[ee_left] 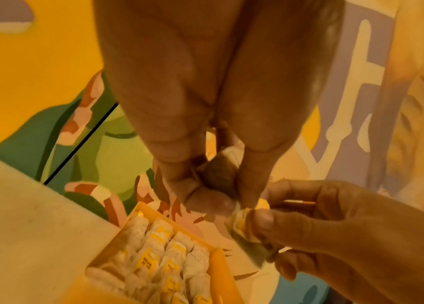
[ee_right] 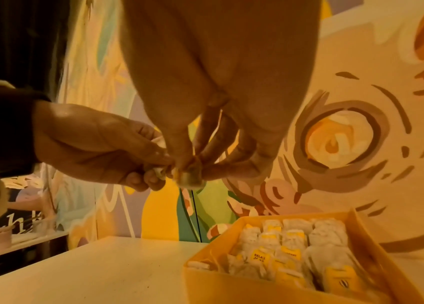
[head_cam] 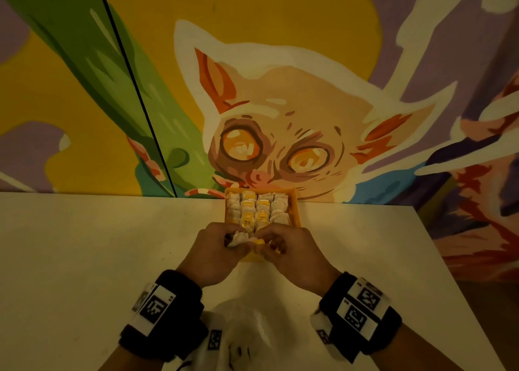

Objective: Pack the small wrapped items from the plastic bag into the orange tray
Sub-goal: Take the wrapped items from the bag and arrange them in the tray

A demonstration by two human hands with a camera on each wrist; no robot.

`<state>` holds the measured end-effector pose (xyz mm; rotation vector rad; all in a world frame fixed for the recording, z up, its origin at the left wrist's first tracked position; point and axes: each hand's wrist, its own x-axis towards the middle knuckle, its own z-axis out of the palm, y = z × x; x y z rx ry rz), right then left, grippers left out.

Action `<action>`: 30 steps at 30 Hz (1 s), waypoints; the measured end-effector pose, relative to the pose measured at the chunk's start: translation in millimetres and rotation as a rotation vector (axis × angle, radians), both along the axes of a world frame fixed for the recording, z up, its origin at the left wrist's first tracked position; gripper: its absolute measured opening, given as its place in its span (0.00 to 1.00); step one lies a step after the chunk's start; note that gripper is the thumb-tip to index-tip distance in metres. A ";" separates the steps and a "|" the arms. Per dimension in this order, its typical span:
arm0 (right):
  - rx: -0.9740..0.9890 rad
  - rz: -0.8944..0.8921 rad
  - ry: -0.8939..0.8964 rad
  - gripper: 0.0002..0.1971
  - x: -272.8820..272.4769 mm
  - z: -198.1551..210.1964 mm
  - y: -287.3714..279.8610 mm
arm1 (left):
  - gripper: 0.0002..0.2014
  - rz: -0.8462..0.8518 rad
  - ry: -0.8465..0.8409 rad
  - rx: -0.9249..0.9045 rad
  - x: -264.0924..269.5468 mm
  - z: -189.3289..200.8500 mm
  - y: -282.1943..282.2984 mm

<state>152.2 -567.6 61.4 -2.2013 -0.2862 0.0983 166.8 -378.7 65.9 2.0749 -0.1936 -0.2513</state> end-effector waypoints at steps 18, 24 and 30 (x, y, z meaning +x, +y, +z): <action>0.405 -0.101 0.226 0.03 -10.1 -12.1 -0.8 | 0.06 0.000 0.100 -0.178 -4.5 -5.6 -5.6; 0.188 -0.129 0.082 0.07 -6.7 -13.5 -17.5 | 0.05 0.056 0.182 -0.104 -6.7 -20.8 -1.0; -0.181 -0.209 -0.018 0.04 23.5 -20.1 -48.2 | 0.04 0.162 0.275 -0.208 -6.0 -22.7 -4.3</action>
